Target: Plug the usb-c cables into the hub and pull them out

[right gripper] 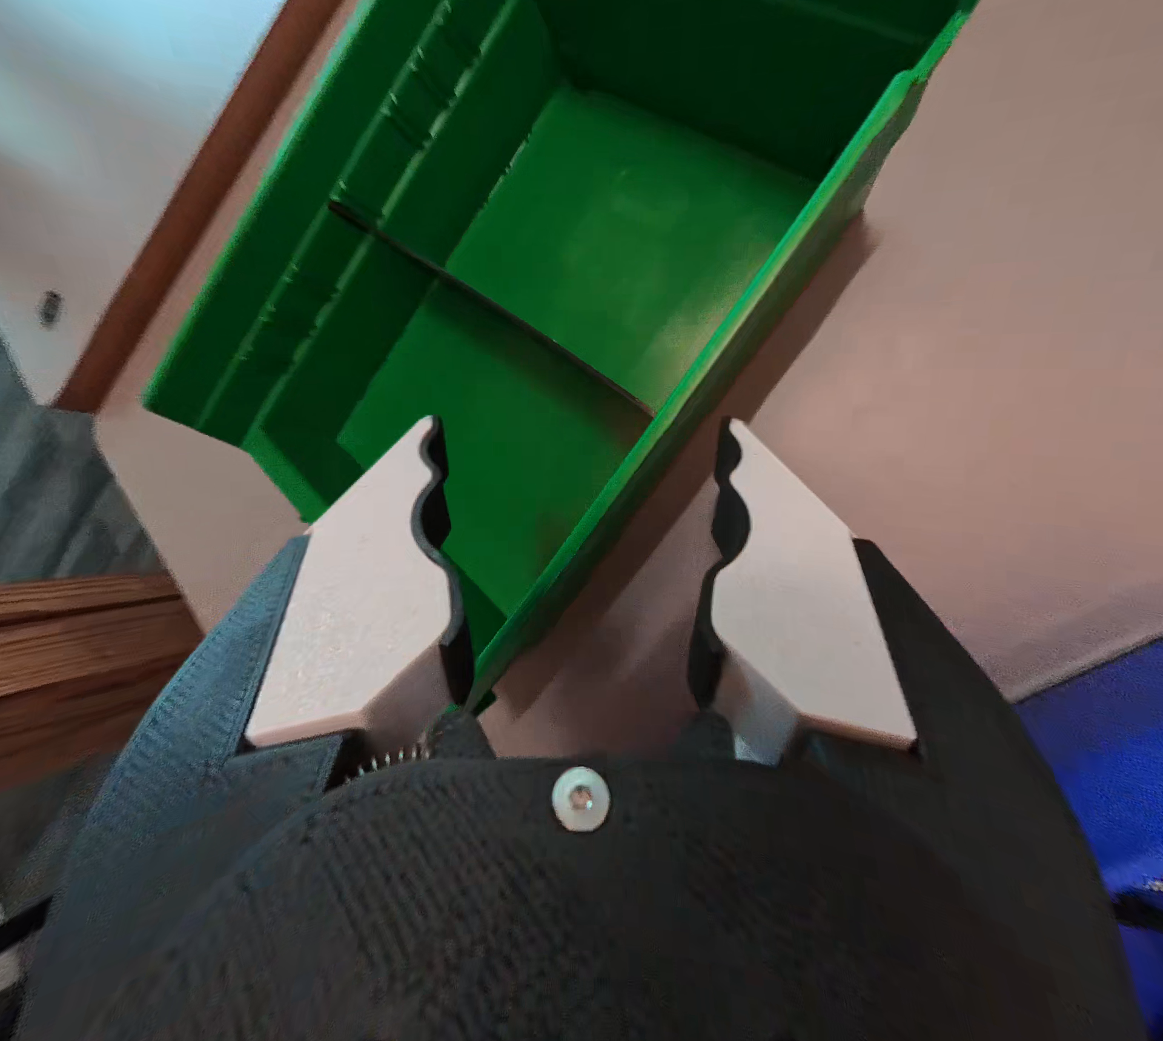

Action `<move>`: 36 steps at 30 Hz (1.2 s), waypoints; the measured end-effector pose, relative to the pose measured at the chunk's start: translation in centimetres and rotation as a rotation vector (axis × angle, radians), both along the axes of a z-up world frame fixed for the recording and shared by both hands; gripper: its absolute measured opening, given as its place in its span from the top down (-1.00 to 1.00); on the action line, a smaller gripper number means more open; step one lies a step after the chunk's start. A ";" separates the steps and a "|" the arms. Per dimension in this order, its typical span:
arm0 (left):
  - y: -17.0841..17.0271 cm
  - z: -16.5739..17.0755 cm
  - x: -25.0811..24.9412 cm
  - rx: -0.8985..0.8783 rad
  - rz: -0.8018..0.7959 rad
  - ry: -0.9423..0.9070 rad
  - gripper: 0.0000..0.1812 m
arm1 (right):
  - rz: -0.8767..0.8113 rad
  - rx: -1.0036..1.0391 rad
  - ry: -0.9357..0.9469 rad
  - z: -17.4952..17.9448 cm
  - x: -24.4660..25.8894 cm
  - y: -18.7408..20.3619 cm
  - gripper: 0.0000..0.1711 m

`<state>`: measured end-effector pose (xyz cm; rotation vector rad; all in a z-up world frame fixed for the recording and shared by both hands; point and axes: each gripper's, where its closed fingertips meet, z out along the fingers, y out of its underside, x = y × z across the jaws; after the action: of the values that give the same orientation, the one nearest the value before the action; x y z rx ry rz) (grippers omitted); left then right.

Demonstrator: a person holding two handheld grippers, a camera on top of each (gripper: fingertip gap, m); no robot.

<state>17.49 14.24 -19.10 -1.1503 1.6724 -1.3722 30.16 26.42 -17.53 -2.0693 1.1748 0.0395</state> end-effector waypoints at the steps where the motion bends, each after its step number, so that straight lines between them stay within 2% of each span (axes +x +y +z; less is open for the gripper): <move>1: 0.1 0.0 0.0 -0.003 0.003 -0.001 1.00 | 0.007 -0.044 0.000 -1.0 0.1 0.2 -0.01; 5: 0.1 0.1 0.1 -0.033 -0.007 -0.006 1.00 | 0.067 -0.151 0.088 -4.7 -0.9 1.0 0.14; 7: 0.4 0.2 0.2 -0.064 -0.011 0.000 0.99 | 0.127 -0.218 0.142 -6.9 -1.9 1.0 0.15; 9: 0.8 0.1 0.4 -0.043 0.010 -0.004 1.00 | 0.105 -0.271 0.141 -8.4 -1.6 0.8 0.24; 13: 0.8 0.1 0.4 -0.037 0.011 -0.008 1.00 | 0.013 -0.249 0.124 -8.1 0.2 0.7 0.62; 16: 0.9 0.1 0.5 -0.038 0.007 -0.006 1.00 | 0.060 -0.228 0.135 -7.8 0.3 0.6 0.65; 20: 0.9 0.1 0.5 -0.033 0.002 -0.008 1.00 | 0.004 -0.246 0.046 -4.5 2.6 -0.6 0.65; 24: 0.9 0.1 0.6 0.001 -0.014 -0.021 1.00 | -0.058 -0.064 -0.014 3.1 5.1 -3.5 0.66; 27: 1.5 0.1 0.8 0.050 -0.026 -0.035 1.00 | -0.094 0.087 -0.085 9.9 6.3 -8.9 0.67; 30: 2.6 0.1 1.2 0.085 -0.023 -0.042 1.00 | -0.166 0.115 -0.174 14.7 6.9 -18.0 0.67; 33: 4.7 0.1 1.9 0.089 -0.017 -0.037 1.00 | -0.280 0.053 -0.214 16.0 6.0 -29.1 0.67; 36: 7.9 0.1 2.6 0.044 0.008 -0.018 1.00 | -0.408 -0.024 -0.195 14.0 3.7 -40.3 0.66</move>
<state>20.13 22.12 -18.95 -1.1158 1.6752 -1.3309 33.83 -13.90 -3.53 -1.7706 1.4524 -0.3629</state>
